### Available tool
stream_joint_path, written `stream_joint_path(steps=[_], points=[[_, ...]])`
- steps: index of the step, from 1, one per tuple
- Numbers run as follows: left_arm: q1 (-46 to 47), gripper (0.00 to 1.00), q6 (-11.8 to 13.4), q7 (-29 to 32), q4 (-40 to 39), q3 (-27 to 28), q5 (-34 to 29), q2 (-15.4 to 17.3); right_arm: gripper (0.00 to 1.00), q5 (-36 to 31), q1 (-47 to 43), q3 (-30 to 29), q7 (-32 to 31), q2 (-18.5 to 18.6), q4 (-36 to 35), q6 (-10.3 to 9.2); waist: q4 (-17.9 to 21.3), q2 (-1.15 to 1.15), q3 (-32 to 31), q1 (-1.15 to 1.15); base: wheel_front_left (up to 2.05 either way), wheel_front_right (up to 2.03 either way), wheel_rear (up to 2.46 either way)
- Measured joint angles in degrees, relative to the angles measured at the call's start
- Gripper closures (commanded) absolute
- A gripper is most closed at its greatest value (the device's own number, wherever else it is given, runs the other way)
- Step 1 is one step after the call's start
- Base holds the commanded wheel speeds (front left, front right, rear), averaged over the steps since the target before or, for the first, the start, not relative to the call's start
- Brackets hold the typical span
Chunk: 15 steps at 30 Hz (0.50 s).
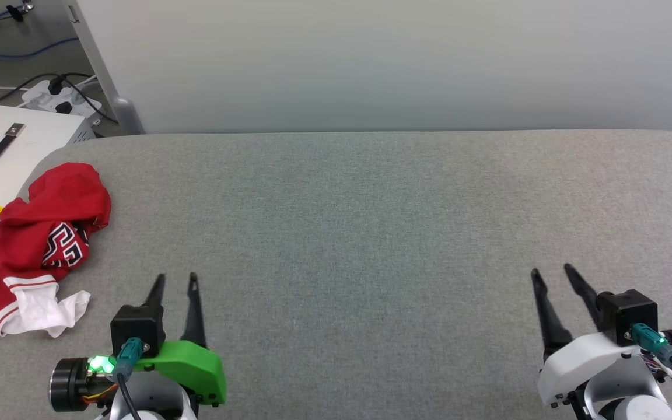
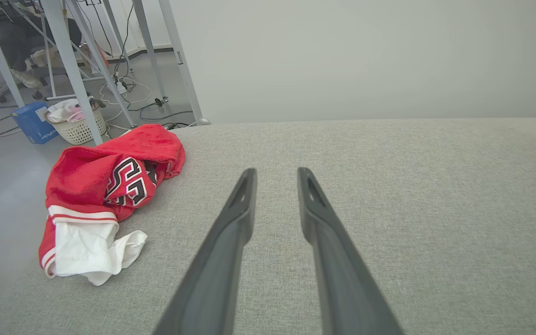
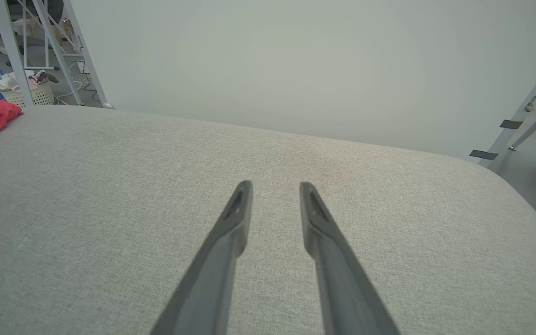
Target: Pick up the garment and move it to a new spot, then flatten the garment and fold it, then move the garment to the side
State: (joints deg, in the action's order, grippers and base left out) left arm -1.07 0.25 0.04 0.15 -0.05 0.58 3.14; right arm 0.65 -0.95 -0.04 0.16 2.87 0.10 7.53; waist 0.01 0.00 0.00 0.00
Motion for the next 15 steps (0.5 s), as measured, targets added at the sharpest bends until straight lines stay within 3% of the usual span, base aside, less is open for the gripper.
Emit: stream_joint_path(steps=[15], points=[[-0.01,0.00,1.10,-1.30,-0.63,-0.23,0.00,0.02,0.00,1.00,-0.01,-0.73,1.20,0.00,-0.67,0.00,-0.05,0.00,0.18,0.00,0.00,0.00,0.00]])
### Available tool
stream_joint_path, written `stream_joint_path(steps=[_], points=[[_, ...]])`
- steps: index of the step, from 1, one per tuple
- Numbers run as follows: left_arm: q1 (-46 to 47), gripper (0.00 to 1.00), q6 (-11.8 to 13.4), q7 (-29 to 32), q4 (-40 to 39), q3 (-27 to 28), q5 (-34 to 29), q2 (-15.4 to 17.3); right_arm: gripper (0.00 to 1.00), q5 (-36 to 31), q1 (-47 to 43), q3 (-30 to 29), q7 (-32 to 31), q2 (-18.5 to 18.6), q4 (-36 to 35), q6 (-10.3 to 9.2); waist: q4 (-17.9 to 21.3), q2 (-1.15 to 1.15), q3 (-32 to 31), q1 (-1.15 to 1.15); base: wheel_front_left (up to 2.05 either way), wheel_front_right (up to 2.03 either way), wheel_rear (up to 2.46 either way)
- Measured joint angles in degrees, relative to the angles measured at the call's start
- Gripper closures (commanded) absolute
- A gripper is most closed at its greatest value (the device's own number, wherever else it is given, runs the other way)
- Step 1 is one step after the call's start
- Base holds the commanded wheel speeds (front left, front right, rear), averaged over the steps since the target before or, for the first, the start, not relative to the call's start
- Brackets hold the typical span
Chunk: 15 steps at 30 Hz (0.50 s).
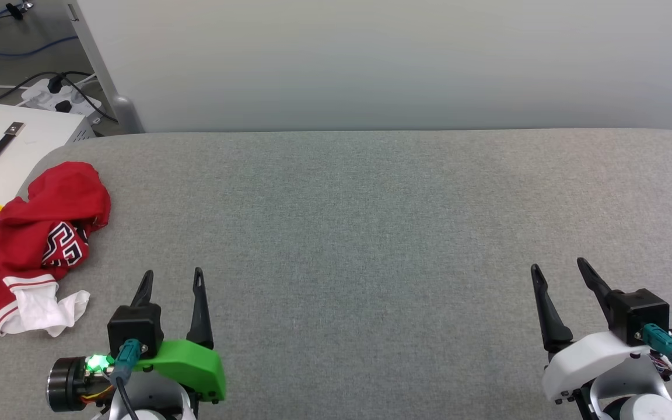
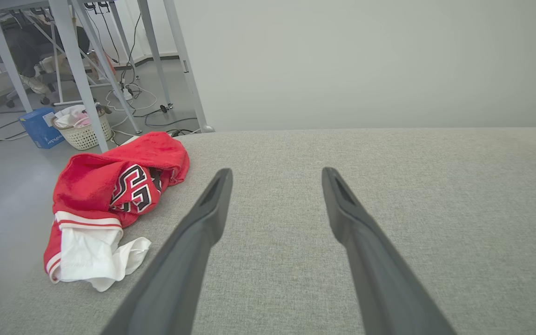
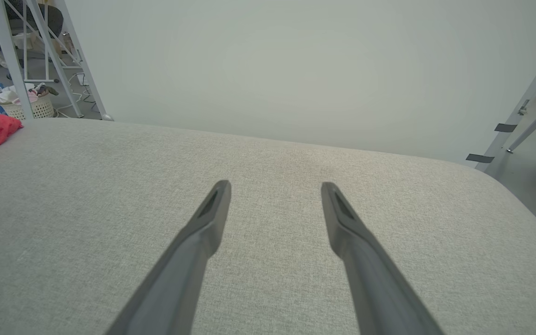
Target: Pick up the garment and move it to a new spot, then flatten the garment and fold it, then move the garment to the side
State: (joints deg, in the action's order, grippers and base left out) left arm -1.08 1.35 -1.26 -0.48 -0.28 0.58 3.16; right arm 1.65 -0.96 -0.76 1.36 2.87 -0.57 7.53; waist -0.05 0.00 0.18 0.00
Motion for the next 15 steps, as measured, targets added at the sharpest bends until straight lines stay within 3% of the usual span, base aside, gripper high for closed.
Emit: stream_joint_path(steps=[15], points=[[-0.03,0.00,1.16,-1.78,-0.92,-0.67,0.01,0.08,0.00,1.63,-0.14,-0.34,1.86,0.00,-1.43,0.00,-0.11,0.00,0.00,0.00,0.00,0.00,0.00]])
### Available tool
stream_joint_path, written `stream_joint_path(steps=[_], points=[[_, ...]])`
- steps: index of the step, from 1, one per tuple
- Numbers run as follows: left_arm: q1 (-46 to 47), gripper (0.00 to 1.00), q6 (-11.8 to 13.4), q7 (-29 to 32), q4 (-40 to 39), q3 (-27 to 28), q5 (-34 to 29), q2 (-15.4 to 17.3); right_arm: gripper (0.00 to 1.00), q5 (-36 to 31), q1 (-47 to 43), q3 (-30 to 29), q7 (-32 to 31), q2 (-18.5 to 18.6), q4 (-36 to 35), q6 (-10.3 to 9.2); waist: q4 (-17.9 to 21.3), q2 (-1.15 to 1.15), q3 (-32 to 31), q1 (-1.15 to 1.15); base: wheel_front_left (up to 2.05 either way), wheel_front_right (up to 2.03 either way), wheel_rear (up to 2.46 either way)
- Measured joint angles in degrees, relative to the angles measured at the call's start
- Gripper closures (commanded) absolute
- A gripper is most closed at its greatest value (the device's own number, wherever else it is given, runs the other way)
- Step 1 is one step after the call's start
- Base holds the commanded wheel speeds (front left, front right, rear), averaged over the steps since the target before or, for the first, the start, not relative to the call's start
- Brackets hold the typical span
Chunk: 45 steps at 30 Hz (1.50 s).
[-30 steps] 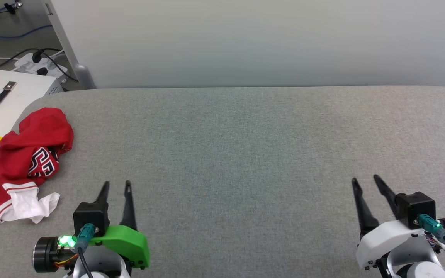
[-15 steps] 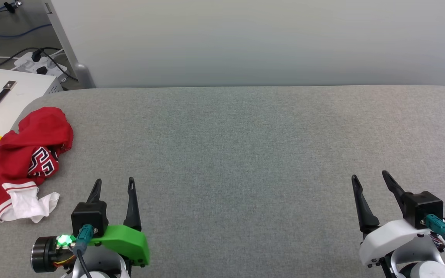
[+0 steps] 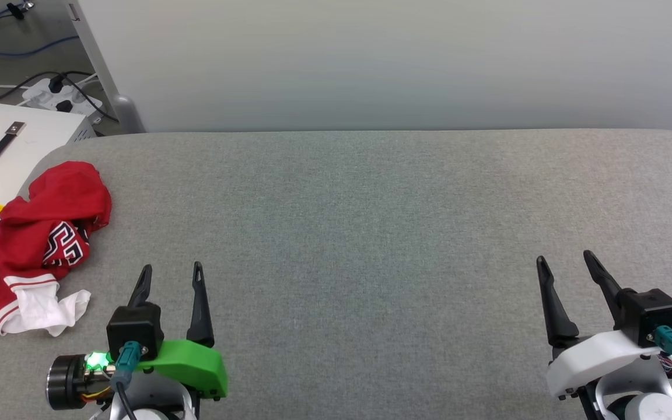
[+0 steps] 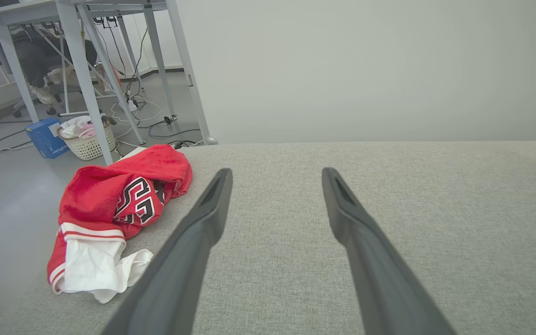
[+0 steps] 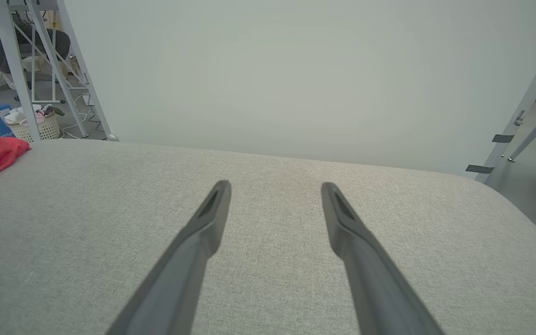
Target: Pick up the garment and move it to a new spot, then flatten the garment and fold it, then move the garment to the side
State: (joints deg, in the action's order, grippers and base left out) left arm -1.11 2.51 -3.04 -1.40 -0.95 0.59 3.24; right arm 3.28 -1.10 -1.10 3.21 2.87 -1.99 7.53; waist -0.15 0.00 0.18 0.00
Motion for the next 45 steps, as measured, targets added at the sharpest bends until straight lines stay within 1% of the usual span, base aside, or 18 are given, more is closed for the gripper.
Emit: stream_joint_path(steps=[22,45], points=[[-0.23,0.00,0.32,-2.69,-0.33,-0.32,0.57,0.00,0.00,2.38,-1.21,-1.00,2.60,-0.01,-2.08,0.00,-0.22,0.00,-0.20,0.00,0.00,0.00,0.00],[-1.13,0.00,0.31,-5.32,-0.35,-0.64,0.99,-0.04,0.00,4.63,-2.45,-1.38,5.20,-0.01,-2.43,0.00,-0.35,0.00,-0.14,0.00,0.00,0.00,0.00]])
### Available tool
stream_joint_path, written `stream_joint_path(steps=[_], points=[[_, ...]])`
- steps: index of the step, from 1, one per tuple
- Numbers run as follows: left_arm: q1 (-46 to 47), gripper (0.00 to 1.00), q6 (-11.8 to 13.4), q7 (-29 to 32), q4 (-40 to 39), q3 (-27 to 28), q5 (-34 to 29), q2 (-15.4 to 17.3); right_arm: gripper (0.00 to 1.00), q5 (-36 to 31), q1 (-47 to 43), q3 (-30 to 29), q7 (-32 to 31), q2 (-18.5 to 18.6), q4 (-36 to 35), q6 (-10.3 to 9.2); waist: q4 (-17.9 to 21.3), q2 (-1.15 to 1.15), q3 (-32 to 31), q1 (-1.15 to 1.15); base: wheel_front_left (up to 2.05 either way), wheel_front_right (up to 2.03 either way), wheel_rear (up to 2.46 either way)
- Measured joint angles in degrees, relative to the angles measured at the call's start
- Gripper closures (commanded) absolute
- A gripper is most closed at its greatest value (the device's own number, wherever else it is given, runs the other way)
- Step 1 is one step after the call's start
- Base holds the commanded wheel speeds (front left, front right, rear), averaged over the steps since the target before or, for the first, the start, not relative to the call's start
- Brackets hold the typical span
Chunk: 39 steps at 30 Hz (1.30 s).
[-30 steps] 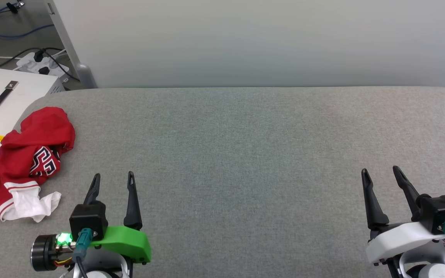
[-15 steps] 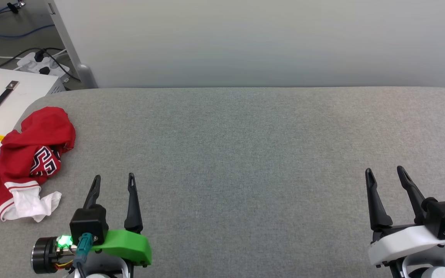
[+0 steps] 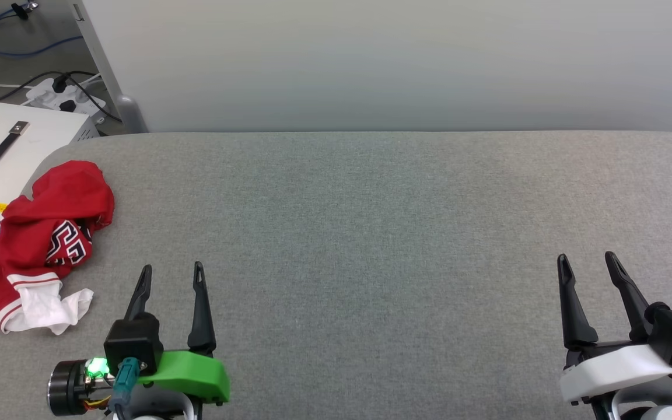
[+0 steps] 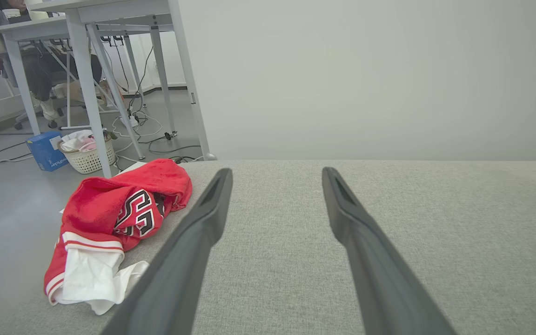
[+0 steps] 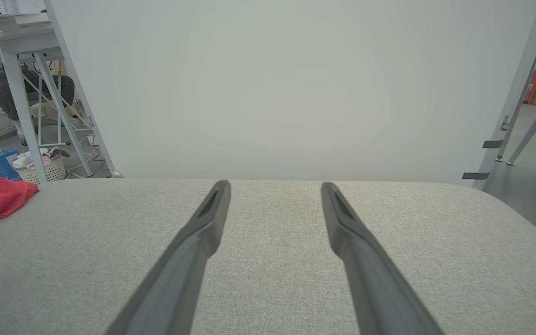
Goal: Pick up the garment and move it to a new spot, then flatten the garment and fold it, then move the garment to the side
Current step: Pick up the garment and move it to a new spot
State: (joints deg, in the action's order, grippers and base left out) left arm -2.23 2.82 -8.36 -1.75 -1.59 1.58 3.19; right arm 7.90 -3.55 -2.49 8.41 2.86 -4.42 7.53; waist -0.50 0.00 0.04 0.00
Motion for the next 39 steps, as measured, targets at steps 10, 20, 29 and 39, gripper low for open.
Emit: stream_joint_path(steps=[10,20,29,39], points=[[-0.13,0.00,-0.04,-1.22,0.05,-0.13,0.34,-0.02,0.00,0.77,-0.92,-0.21,1.25,0.00,0.01,0.00,-0.12,0.00,0.24,0.00,0.00,0.00,0.00],[-0.34,0.00,0.02,-2.31,0.59,-0.33,0.34,-0.03,0.00,0.98,-1.23,-0.22,2.45,0.00,0.04,0.00,-0.48,0.00,0.25,0.00,0.00,0.00,0.00],[-0.36,0.00,0.88,-3.43,0.77,-0.36,0.34,-0.04,0.00,1.22,-1.94,0.03,3.42,0.00,0.01,0.00,-0.98,0.00,0.48,0.00,0.00,0.00,0.00],[-0.36,0.00,1.49,-4.72,1.02,-0.03,0.34,-0.08,0.00,0.86,-2.26,0.85,4.54,-0.01,-0.63,-0.01,-3.98,0.00,0.75,0.00,0.00,0.00,0.00]])
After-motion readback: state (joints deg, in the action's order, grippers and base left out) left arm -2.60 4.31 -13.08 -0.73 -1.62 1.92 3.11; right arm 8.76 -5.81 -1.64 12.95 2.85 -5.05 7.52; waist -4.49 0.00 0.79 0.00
